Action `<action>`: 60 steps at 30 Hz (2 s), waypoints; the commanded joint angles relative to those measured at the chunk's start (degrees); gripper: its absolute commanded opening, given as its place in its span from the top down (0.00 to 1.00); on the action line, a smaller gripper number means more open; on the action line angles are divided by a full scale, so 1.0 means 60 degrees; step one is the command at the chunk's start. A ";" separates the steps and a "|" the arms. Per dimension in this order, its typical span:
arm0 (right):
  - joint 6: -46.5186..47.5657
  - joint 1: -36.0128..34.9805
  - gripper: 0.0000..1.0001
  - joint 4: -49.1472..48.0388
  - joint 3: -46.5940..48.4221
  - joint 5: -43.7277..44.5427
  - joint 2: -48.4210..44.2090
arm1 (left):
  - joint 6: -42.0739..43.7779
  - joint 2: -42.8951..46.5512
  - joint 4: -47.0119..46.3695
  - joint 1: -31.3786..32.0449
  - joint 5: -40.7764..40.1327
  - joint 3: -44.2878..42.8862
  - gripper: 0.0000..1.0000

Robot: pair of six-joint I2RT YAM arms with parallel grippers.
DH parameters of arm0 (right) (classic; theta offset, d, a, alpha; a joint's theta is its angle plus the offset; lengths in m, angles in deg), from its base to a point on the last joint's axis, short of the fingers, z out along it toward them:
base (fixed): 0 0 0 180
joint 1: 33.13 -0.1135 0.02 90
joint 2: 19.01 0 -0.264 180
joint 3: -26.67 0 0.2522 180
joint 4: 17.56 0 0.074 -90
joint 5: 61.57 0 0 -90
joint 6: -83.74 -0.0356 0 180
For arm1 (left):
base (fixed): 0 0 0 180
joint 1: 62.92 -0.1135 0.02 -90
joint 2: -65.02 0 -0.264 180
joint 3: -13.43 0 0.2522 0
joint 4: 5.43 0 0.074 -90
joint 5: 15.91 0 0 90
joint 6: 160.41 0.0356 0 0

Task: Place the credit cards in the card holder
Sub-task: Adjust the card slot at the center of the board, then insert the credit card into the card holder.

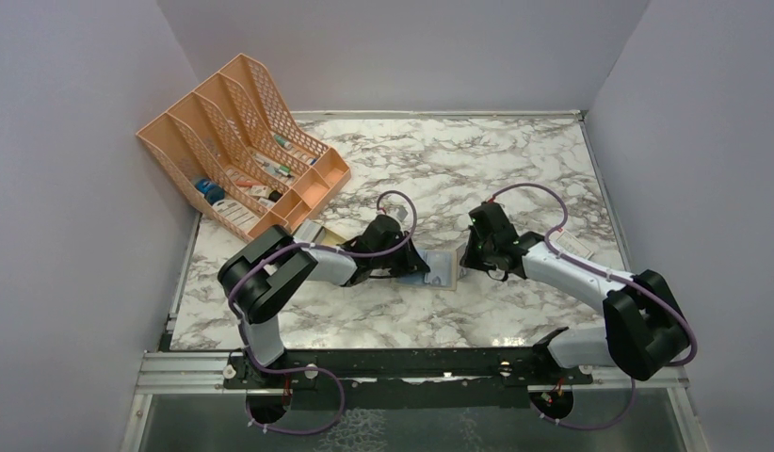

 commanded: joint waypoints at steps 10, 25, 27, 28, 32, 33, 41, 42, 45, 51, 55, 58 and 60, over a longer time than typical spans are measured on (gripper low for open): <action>0.0118 -0.0103 0.99 0.0493 -0.0195 0.0499 -0.0281 | 0.0412 0.0734 0.1097 0.0240 -0.0723 -0.0257 0.53; 0.0128 -0.0102 0.99 -0.0077 -0.0406 -0.0115 -0.0489 | 0.0348 0.0067 0.1112 0.0763 -0.0545 -0.0888 0.50; 0.0146 -0.0103 0.99 -0.0007 -0.0394 0.0002 -0.0566 | 0.0215 0.0069 0.1051 0.0910 -0.0574 -0.0928 0.50; 0.0177 -0.0103 0.99 0.0065 -0.0372 0.0075 -0.0581 | 0.0150 0.0094 0.0944 0.0958 -0.0535 -0.0909 0.50; 0.0327 -0.0103 0.99 0.0514 -0.0248 0.0584 -0.0717 | 0.0156 0.0245 0.0849 0.1010 -0.0464 -0.0920 0.50; 0.0345 -0.0103 0.99 0.0747 -0.0147 0.0789 -0.0785 | 0.0207 0.0319 0.0851 0.1020 -0.0462 -0.0914 0.50; 0.0829 -0.0102 0.99 0.2015 0.0615 0.1750 -0.1734 | 0.0567 0.0890 0.1796 0.1008 -0.0778 -0.0805 0.46; 0.0918 -0.0102 0.99 0.2001 0.0666 0.1641 -0.1797 | 0.0659 0.1094 0.1967 0.1009 -0.0952 -0.0766 0.45; 0.1246 -0.0101 0.99 0.1626 0.0672 0.0832 -0.2000 | 0.0795 0.1573 0.2287 0.1005 -0.1435 -0.0496 0.45; 0.1083 -0.0102 0.99 0.0142 0.0314 -0.1205 -0.2329 | 0.1905 0.2345 0.4106 0.0658 -0.2521 -0.0891 0.47; 0.0804 -0.0102 0.99 -0.1317 -0.0299 -0.2635 -0.2502 | 0.2457 0.2760 0.4446 0.0238 -0.2632 -0.0682 0.54; 0.0523 -0.0101 0.99 -0.2446 -0.0916 -0.3290 -0.2299 | 0.2839 0.2885 0.4743 0.0189 -0.2785 -0.0561 0.55; 0.0651 -0.0102 0.99 -0.2566 -0.0924 -0.3557 -0.1883 | 0.2917 0.2936 0.4805 0.0181 -0.2834 -0.0381 0.57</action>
